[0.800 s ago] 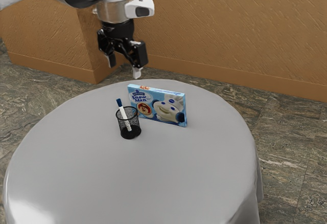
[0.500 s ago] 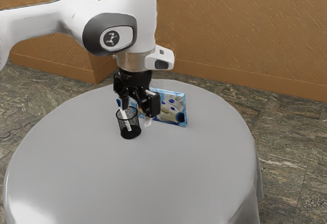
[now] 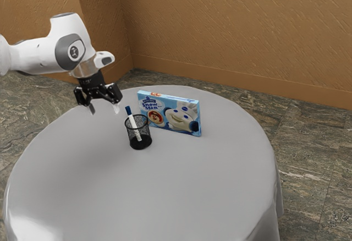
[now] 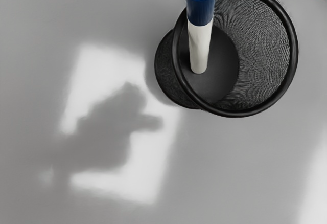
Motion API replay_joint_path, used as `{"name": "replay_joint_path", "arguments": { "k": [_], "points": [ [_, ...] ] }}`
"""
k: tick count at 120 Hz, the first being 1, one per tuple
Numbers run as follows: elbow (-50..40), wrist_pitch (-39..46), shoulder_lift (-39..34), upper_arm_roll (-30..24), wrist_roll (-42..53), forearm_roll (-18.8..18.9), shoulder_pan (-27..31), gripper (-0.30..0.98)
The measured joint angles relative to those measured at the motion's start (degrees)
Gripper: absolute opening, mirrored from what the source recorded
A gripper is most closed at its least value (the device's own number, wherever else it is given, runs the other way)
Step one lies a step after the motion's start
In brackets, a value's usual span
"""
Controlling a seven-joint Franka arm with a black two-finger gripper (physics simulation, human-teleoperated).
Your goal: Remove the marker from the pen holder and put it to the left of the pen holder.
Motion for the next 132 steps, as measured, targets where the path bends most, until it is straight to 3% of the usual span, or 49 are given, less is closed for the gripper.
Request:
{"name": "replay_joint_path", "arguments": {
  "k": [56,83,132],
  "points": [
    [13.6,2.6,14.5,0.0,4.2,-2.9,-1.0,0.69],
    [22.7,-2.5,22.0,2.4,5.9,-3.9,-1.5,0.69],
    [26.8,-6.6,24.2,3.0,7.8,-4.2,-1.9,0.69]
  ]
}}
